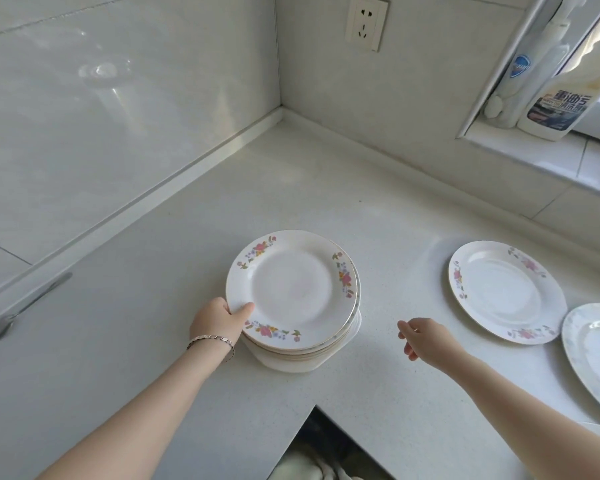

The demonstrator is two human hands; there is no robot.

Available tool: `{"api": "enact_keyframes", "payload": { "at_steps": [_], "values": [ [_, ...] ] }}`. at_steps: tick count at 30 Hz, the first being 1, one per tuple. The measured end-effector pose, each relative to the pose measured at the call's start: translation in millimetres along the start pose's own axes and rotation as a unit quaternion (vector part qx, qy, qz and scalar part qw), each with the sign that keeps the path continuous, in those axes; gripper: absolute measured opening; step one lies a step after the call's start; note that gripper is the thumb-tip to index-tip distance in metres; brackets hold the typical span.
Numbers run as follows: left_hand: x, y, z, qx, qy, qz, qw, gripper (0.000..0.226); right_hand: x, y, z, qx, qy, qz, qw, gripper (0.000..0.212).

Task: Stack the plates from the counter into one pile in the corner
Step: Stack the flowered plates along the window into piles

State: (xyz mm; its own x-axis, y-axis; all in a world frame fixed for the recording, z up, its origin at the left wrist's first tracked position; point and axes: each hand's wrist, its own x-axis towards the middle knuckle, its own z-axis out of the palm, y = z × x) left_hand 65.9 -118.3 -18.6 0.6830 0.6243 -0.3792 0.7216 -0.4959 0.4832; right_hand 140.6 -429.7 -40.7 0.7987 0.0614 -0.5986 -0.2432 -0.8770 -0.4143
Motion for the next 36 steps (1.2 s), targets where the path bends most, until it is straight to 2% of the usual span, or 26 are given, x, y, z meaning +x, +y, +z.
{"api": "enact_keyframes", "payload": {
  "at_steps": [4,9,12,15,17,18,20,22,25,27,30,34,36],
  "values": [
    [2,3,0,0.083,-0.028,0.013,0.996,0.035,1,6,-2,-0.004,0.000,0.007,1.000,0.032],
    [5,4,2,0.197,-0.060,0.034,0.978,0.049,1,16,-3,-0.005,-0.007,0.018,1.000,0.031],
    [-3,17,-3,0.307,-0.055,0.040,0.949,0.049,0,24,-2,0.002,-0.010,0.026,1.000,0.031],
    [-17,39,-4,0.413,-0.001,0.092,0.906,0.052,-2,37,-6,0.023,-0.008,0.046,0.999,0.030],
    [-24,60,3,0.398,0.017,0.165,0.902,0.046,-3,49,-11,0.049,-0.002,0.063,0.997,0.029],
    [-27,73,11,0.361,0.002,0.203,0.910,0.040,-4,55,-15,0.066,0.001,0.074,0.995,0.029],
    [-34,103,30,0.265,-0.058,0.257,0.928,0.026,-5,68,-26,0.111,0.012,0.099,0.989,0.028],
    [-45,137,54,0.220,-0.113,0.288,0.925,0.021,-3,84,-38,0.179,0.038,0.130,0.974,0.026],
    [-64,178,94,0.227,-0.159,0.327,0.904,0.014,5,111,-60,0.323,0.101,0.186,0.922,0.019],
    [-73,198,118,0.241,-0.178,0.343,0.890,0.010,11,128,-76,0.443,0.121,0.231,0.858,0.020],
    [-79,217,146,0.257,-0.192,0.346,0.882,0.011,25,153,-92,0.571,0.097,0.292,0.762,0.041],
    [-77,228,168,0.267,-0.188,0.320,0.889,0.015,46,165,-99,0.688,0.085,0.282,0.664,0.041],
    [-74,229,174,0.267,-0.189,0.306,0.894,0.014,55,165,-99,0.711,0.100,0.278,0.638,0.037]
  ]
}}
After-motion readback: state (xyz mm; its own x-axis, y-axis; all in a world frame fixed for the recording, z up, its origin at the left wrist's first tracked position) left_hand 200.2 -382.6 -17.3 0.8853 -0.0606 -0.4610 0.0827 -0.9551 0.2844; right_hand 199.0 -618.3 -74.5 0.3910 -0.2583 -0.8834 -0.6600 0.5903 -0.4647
